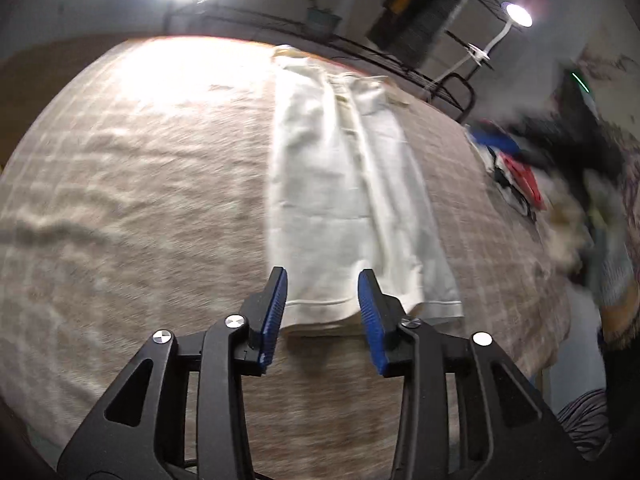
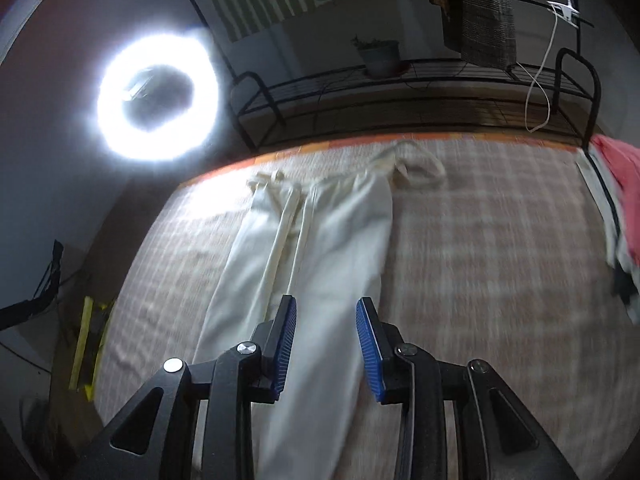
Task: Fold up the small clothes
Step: 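Open both grippers and move them to the hem of the strip, then grasp the hem with both grippers and fold it up toward the straps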
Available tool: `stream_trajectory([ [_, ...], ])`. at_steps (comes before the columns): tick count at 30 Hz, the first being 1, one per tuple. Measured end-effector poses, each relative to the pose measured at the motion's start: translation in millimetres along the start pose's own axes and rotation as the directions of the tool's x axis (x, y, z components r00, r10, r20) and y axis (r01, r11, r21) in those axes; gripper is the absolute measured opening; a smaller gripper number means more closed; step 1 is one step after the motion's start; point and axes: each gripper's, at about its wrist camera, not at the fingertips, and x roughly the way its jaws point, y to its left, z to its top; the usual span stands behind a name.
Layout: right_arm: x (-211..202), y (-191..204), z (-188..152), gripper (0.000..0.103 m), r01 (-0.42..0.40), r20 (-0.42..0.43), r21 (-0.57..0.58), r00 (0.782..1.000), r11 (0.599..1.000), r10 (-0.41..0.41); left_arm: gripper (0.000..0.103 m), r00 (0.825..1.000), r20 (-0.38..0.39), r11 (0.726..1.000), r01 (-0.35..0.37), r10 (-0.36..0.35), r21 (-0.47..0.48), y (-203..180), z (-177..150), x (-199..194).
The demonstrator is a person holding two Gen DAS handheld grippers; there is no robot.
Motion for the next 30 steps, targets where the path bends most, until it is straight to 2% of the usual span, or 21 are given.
stream_trajectory([
  [2,-17.2,-1.4,-31.0,0.035,-0.03,-0.019,0.019,0.999,0.999,0.03,0.038,1.0,-0.028,0.999,0.008,-0.009,-0.036,21.4,-4.1,4.1],
  [4,-24.8,-7.0,-68.3,0.038,-0.071,-0.056,0.084,0.996,0.994,0.076,0.038,0.998,-0.064,0.995,0.019,-0.025,-0.096,39.0,-9.2,12.0],
  [7,-16.8,-10.9,-118.1,0.038,-0.087,-0.147,0.157,0.983,0.984,0.11,0.038,0.991,-0.117,0.982,0.049,-0.071,-0.183,53.9,-17.6,26.7],
  [11,-7.8,2.0,-158.1,0.038,-0.082,-0.208,0.131,0.972,0.988,0.108,0.038,0.989,-0.116,0.974,0.063,-0.09,-0.218,55.0,-15.5,36.6],
  [15,0.6,2.4,-169.7,0.038,-0.103,-0.217,0.148,0.967,0.984,0.134,0.036,0.986,-0.116,0.971,0.089,-0.117,-0.221,52.1,-13.9,43.3],
  [16,4.4,1.5,-169.4,0.038,-0.107,-0.22,0.157,0.965,0.982,0.141,0.031,0.985,-0.118,0.971,0.094,-0.122,-0.218,50.0,-13.6,45.9],
  [17,9.1,0.1,-170.5,0.037,-0.112,-0.224,0.166,0.963,0.98,0.148,0.016,0.984,-0.124,0.972,0.097,-0.125,-0.213,47.8,-13.3,48.8],
  [18,12.9,0.0,-172.2,0.035,-0.117,-0.228,0.17,0.961,0.978,0.154,0.009,0.983,-0.132,0.974,0.095,-0.124,-0.205,44.2,-12.8,51.6],
  [20,16.8,0.9,-171.8,0.027,-0.13,-0.211,0.158,0.964,0.979,0.162,0.005,0.986,-0.123,0.978,0.09,-0.114,-0.186,40.8,-12.9,51.4],
  [21,18.8,2.3,-167.6,0.012,-0.142,-0.214,0.154,0.961,0.978,0.173,0.005,0.987,-0.119,0.98,0.087,-0.109,-0.178,39.1,-12.4,49.5],
  [22,20.9,1.5,-167.6,0.001,-0.164,-0.219,0.16,0.956,0.973,0.197,0.004,0.987,-0.11,0.979,0.093,-0.114,-0.179,38.8,-11.6,46.0],
  [25,15.8,-3.0,-167.6,0.0,-0.175,-0.208,0.192,0.954,0.966,0.214,0.004,0.987,-0.058,0.967,0.135,-0.15,-0.214,42.1,-6.7,26.2],
  [27,-3.9,-6.9,-164.8,0.0,-0.208,-0.165,0.203,0.956,0.957,0.243,0.004,0.987,-0.024,0.966,0.153,-0.162,-0.21,43.0,-5.1,11.7],
  [30,-25.3,-9.2,-159.1,0.0,-0.249,-0.105,0.182,0.957,0.951,0.271,0.004,0.99,-0.044,0.977,0.127,-0.136,-0.174,40.8,-7.7,16.8],
])
